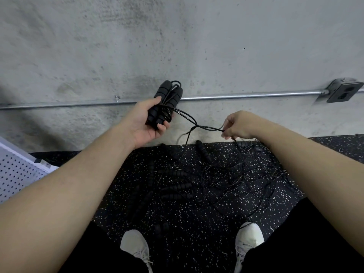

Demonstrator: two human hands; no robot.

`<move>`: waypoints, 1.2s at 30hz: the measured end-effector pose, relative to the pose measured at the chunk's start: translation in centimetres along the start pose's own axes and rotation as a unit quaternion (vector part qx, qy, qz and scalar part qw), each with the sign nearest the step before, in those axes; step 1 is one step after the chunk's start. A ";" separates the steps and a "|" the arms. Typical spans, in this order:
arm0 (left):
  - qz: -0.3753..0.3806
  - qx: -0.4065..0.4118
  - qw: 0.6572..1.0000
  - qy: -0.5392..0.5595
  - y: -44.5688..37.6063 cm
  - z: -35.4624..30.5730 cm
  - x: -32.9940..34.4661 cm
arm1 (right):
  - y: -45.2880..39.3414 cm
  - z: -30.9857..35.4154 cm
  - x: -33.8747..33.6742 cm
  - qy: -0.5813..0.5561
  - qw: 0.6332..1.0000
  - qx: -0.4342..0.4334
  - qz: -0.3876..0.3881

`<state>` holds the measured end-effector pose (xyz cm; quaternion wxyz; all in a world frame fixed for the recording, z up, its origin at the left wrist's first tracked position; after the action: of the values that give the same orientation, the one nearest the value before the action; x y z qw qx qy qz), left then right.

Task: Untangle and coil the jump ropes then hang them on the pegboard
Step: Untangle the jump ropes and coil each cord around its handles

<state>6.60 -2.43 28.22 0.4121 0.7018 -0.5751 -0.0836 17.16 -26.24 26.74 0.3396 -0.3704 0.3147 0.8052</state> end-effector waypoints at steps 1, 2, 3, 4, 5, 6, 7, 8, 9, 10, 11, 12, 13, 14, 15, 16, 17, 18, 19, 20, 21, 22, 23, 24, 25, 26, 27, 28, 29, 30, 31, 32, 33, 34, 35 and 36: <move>-0.004 -0.002 1.000 -0.009 0.0 0.2 0.1 | 0.2 0.4 0.0 0.022 1.000 -0.007 0.009; -0.008 -0.003 1.000 -0.020 0.0 0.5 0.3 | 0.3 0.9 0.1 0.030 0.999 -0.023 0.023; -0.013 -0.003 0.999 -0.030 -0.1 0.7 0.5 | 0.5 1.6 0.4 0.022 0.998 -0.046 0.047; -0.017 -0.002 0.999 -0.039 -0.2 0.9 0.7 | 0.8 2.5 0.8 -0.005 0.995 -0.072 0.068; -0.018 -0.001 0.999 -0.046 -0.3 1.1 0.9 | 1.1 3.3 1.2 -0.041 0.992 -0.094 0.077; -0.017 0.000 0.998 -0.053 -0.4 1.2 1.3 | 1.3 4.1 1.4 -0.078 0.988 -0.114 0.070; -0.015 0.000 0.998 -0.059 -0.5 1.4 1.6 | 1.2 4.8 1.5 -0.111 0.984 -0.132 0.052; -0.011 -0.001 0.998 -0.067 -0.5 1.5 2.0 | 1.0 5.3 1.4 -0.134 0.980 -0.147 0.029; -0.006 -0.004 0.997 -0.073 -0.6 1.7 2.3 | 0.6 5.7 1.5 -0.147 0.976 -0.161 0.011; 0.000 -0.009 0.997 -0.078 -0.6 1.9 2.6 | 0.2 6.2 1.6 -0.151 0.973 -0.172 -0.007; 0.006 -0.015 0.997 -0.080 -0.7 2.1 2.8 | -0.1 6.5 1.6 -0.155 0.971 -0.183 -0.025; 0.012 -0.019 0.997 -0.080 -0.7 2.2 3.0 | -0.3 6.6 1.5 -0.165 0.967 -0.192 -0.042; 0.016 -0.021 0.997 -0.079 -0.6 2.3 3.1 | -0.3 6.7 1.5 -0.184 0.960 -0.204 -0.050; 0.019 -0.019 0.997 -0.078 -0.6 2.2 3.0 | -0.2 6.7 1.4 -0.210 0.953 -0.213 -0.048; 0.021 -0.018 0.997 -0.077 -0.5 2.1 2.9 | -0.2 6.7 1.4 -0.232 0.946 -0.223 -0.041; 0.023 -0.017 0.997 -0.076 -0.4 2.0 2.8 | 0.0 6.6 1.4 -0.248 0.941 -0.227 -0.032; 0.027 -0.018 0.997 -0.075 -0.2 1.9 2.7 | 0.0 6.6 1.5 -0.254 0.939 -0.228 -0.029; 0.031 -0.019 0.997 -0.075 -0.2 1.9 2.8 | 0.0 6.6 1.7 -0.256 0.939 -0.228 -0.029; 0.035 -0.018 0.996 -0.074 -0.1 1.9 2.9 | -0.1 6.5 2.0 -0.256 0.939 -0.228 -0.028; 0.036 -0.017 0.996 -0.074 -0.1 1.9 3.0 | -0.1 6.5 2.3 -0.256 0.940 -0.225 -0.023; 0.036 -0.015 0.997 -0.072 0.0 2.0 3.1 | -0.1 6.6 2.8 -0.254 0.942 -0.222 -0.012; 0.036 -0.015 0.997 -0.071 0.0 2.0 3.2 | 0.0 6.7 3.3 -0.250 0.944 -0.216 0.007; 0.038 -0.014 0.997 -0.069 0.1 2.0 3.2 | 0.2 6.9 3.7 -0.248 0.945 -0.213 0.027; 0.040 -0.015 0.997 -0.067 0.1 1.9 3.2 | 0.5 7.2 3.9 -0.251 0.943 -0.215 0.042; 0.042 -0.016 0.997 -0.060 0.2 1.9 3.1 | 0.8 7.5 3.9 -0.252 0.941 -0.221 0.046; 0.043 -0.017 0.998 -0.052 0.2 1.8 3.0 | 1.1 7.8 3.5 -0.260 0.937 -0.229 0.040; 0.043 -0.015 0.998 -0.043 0.3 1.6 2.7 | 1.2 8.0 3.0 -0.273 0.933 -0.234 0.029; 0.042 -0.013 0.998 -0.036 0.4 1.3 2.5 | 1.4 8.2 2.5 -0.290 0.928 -0.234 0.017; 0.043 -0.011 0.999 -0.031 0.4 1.1 2.4 | 1.4 8.3 2.0 -0.302 0.924 -0.233 0.005; 0.044 -0.010 0.999 -0.027 0.5 1.0 2.3 | 1.5 8.4 1.6 -0.299 0.925 -0.233 -0.004; 0.046 -0.011 0.999 -0.024 0.6 0.9 2.2 | 1.6 8.5 1.3 -0.281 0.930 -0.237 -0.011; 0.048 -0.013 0.999 -0.021 0.6 0.9 2.2 | 1.7 8.6 1.2 -0.262 0.934 -0.241 -0.011; 0.051 -0.016 0.998 -0.017 0.7 1.0 2.2 | 1.6 8.5 1.3 -0.251 0.936 -0.246 -0.008; 0.053 -0.018 0.998 -0.013 0.8 1.0 2.2 | 1.6 8.4 1.4 -0.252 0.936 -0.244 -0.001; 0.055 -0.018 0.998 -0.008 0.9 1.1 2.2 | 1.5 8.2 1.5 -0.258 0.936 -0.241 0.006; 0.056 -0.016 0.998 -0.004 1.1 1.0 2.2 | 1.6 8.1 1.5 -0.261 0.935 -0.237 0.014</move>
<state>5.93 -4.84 29.09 0.4250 0.6616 -0.6135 -0.0722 12.09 -20.53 30.14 0.3005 -0.2122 0.0197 0.9297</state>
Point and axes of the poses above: each hand's wrist, its own y-axis away from the middle knuckle, its own x-axis out of the palm, z = x × y, the point moved 6 cm from there along -y, towards the middle knuckle, and after that the axes turned 13 degrees about -x, right-handed, at the moved point
